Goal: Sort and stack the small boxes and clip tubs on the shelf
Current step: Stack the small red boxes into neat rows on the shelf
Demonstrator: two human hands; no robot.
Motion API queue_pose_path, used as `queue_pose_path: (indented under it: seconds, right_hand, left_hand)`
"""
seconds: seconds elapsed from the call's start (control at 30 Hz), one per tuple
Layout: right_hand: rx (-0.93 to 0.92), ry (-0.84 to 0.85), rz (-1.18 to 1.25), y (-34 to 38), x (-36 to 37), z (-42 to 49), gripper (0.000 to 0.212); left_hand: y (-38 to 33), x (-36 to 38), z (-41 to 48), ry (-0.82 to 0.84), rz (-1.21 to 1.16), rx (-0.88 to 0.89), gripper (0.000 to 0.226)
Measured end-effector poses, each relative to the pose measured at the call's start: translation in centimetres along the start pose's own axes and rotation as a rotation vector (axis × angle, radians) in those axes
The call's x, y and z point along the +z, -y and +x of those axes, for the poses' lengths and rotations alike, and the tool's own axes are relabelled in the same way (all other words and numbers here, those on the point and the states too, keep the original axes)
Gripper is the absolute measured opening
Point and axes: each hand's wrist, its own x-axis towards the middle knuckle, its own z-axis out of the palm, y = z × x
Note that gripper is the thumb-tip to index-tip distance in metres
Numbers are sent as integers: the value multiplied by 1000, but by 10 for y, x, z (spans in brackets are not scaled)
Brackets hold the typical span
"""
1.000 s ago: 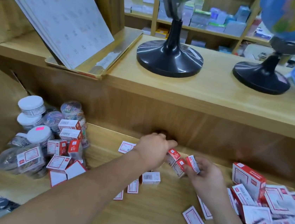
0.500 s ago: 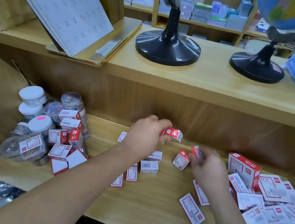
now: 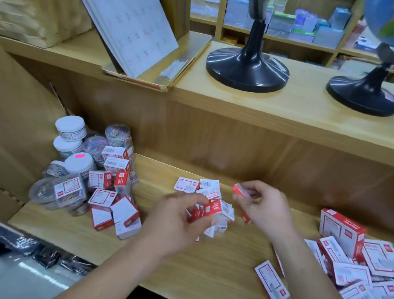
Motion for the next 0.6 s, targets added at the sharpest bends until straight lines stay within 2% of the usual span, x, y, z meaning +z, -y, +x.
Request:
queue_pose_path:
  seconds: [0.07,0.17,0.23,0.3,0.47,0.53,0.6]
  right_hand:
    - [-1,56,-102,1,11,2,30]
    - [25,82,-149,-2,21,2,40]
    - [46,59,-107,-8,18,-2,36]
    - [70,60,-57,-15,11,-8,24]
    - [-64,177,-1,-29,-6,-23,35]
    - [-46,237,-42,-31,-9,-24,40]
    - [-19,198,-86,-34,-13,-25,39]
  left_hand:
    - [5,5,-13,29,-158,-109,30]
    - [15,12,-25,56,-195,-142,20]
    - [19,15,-31,66,-216,-156,21]
    - [21,19,-36,73,-261,-186,20]
    - [22,38,-37,78,-310,-213,21]
    - [22,47,-37,84,-281,-192,23]
    - [18,55,-36,106,-287,-178,28]
